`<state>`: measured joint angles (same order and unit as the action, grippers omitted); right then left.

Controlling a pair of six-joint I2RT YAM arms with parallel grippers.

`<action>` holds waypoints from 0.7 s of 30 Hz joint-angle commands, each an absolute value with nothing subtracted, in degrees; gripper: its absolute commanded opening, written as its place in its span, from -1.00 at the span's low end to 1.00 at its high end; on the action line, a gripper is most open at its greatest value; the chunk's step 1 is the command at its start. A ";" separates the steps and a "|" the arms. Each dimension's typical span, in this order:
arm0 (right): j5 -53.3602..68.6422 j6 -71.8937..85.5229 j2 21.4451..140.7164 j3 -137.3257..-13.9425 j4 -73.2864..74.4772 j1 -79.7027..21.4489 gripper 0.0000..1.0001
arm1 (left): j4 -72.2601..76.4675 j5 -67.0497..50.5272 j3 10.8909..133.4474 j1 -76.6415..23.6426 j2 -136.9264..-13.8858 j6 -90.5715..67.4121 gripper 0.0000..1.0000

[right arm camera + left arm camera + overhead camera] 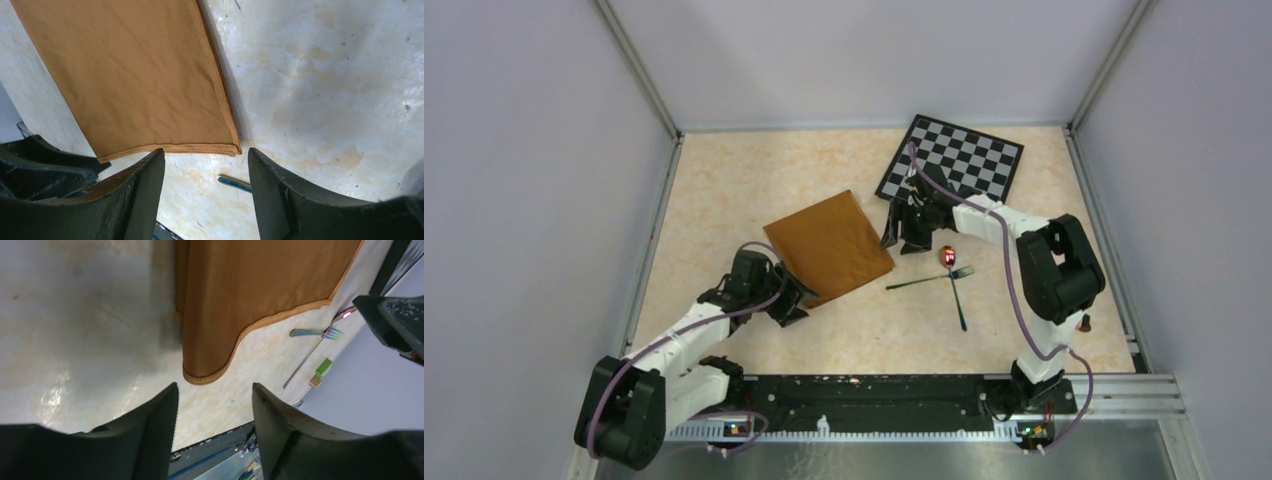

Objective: Fold the napkin into a case and place the utensils inside
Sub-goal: Smooth out the rectangle-folded napkin at the center of the board.

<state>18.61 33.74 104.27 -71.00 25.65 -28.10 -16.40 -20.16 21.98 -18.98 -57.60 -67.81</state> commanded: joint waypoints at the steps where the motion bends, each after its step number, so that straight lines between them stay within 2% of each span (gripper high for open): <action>1: 23.15 34.53 104.27 -69.37 20.16 -26.76 0.22 | -7.75 -16.92 20.63 -19.23 -60.34 -68.70 0.15; 8: 24.23 34.41 102.19 -64.56 16.78 -26.54 0.33 | -7.71 -13.39 18.34 -19.35 -59.57 -67.45 0.03; 11: 24.19 34.60 102.05 -62.64 16.04 -26.54 0.34 | -7.35 -13.28 17.57 -19.42 -59.86 -67.12 -0.14; 17: 25.80 36.72 102.73 -59.56 14.45 -26.61 0.14 | -6.77 -12.63 17.22 -19.35 -61.19 -65.63 -0.45; 21: 27.47 39.96 102.12 -56.84 11.12 -26.57 0.08 | -7.20 -12.42 16.70 -19.37 -61.12 -65.64 -0.54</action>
